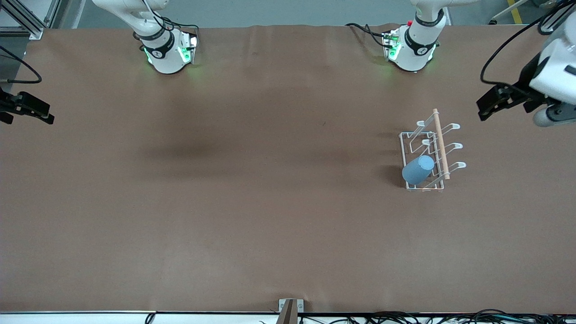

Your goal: Hang cup on cup holder

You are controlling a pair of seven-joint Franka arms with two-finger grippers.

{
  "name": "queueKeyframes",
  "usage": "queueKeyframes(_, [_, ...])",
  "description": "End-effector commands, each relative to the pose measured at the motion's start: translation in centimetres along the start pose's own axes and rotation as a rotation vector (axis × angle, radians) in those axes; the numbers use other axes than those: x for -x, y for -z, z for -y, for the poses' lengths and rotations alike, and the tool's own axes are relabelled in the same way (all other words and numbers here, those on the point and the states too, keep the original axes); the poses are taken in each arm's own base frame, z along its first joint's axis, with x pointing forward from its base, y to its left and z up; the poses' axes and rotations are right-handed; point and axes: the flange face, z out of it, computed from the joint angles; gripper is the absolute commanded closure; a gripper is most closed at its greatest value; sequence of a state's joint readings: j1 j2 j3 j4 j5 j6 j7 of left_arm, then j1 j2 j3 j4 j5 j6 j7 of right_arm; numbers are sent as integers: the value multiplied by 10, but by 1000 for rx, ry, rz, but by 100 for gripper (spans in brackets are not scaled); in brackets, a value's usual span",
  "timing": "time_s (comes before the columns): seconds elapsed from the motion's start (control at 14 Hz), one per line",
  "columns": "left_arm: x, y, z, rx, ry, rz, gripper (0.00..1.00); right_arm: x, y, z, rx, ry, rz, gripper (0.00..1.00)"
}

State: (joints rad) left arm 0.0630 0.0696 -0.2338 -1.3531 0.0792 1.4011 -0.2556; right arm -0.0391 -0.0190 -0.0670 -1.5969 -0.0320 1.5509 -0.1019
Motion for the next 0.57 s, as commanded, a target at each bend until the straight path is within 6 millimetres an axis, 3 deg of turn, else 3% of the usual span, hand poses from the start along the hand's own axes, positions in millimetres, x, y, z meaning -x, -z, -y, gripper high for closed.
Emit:
queueKeyframes(0.0, [18,-2,20,36,-108,0,0,9,1,3,-17,-15,-3,0])
queueKeyframes(0.29, [49,-19,26,27,-104,-27,0,7,1,5,-19,-12,-9,0])
queueKeyframes(0.5, [56,-21,13,27,-133,-27,0,7,0,9,-19,-5,-5,0])
